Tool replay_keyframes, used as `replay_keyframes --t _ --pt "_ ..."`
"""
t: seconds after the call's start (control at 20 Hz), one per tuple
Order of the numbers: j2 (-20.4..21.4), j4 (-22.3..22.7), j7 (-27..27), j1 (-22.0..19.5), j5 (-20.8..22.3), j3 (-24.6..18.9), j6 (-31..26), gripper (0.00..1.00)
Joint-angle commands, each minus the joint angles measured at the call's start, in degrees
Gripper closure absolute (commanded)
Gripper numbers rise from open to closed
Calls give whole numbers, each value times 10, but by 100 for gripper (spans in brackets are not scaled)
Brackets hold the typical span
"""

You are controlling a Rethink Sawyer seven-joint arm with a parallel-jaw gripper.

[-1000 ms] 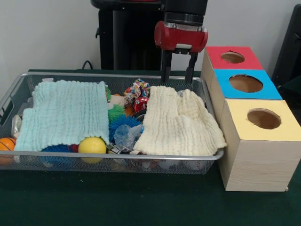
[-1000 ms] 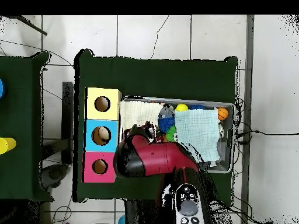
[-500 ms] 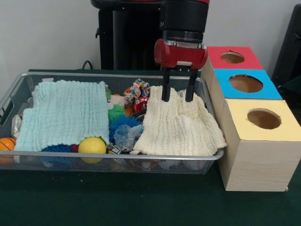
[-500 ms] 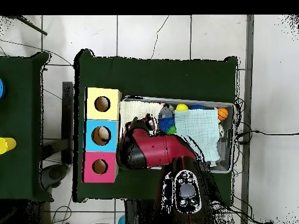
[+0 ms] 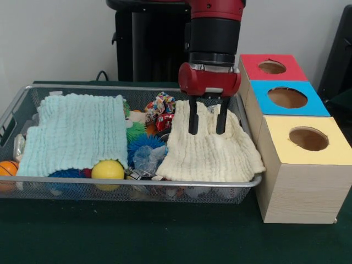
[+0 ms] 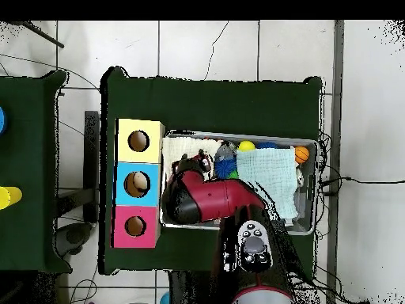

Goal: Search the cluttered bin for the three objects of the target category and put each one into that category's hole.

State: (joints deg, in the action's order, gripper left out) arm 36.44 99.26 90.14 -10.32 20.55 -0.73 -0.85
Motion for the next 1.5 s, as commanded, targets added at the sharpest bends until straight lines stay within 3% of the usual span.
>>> replay_keyframes --t 0.05,0.35,0.9,1.35,1.5 --pt "-53 -41 28 -33 29 -62 -19 0" --pt "-80 -52 21 -44 33 -72 -22 0" --pt "-94 -23 8 -131 40 -177 -38 0" --pt "-125 -35 -22 -189 44 -217 -82 0" --pt "-155 -49 -25 -205 42 -228 -88 0"
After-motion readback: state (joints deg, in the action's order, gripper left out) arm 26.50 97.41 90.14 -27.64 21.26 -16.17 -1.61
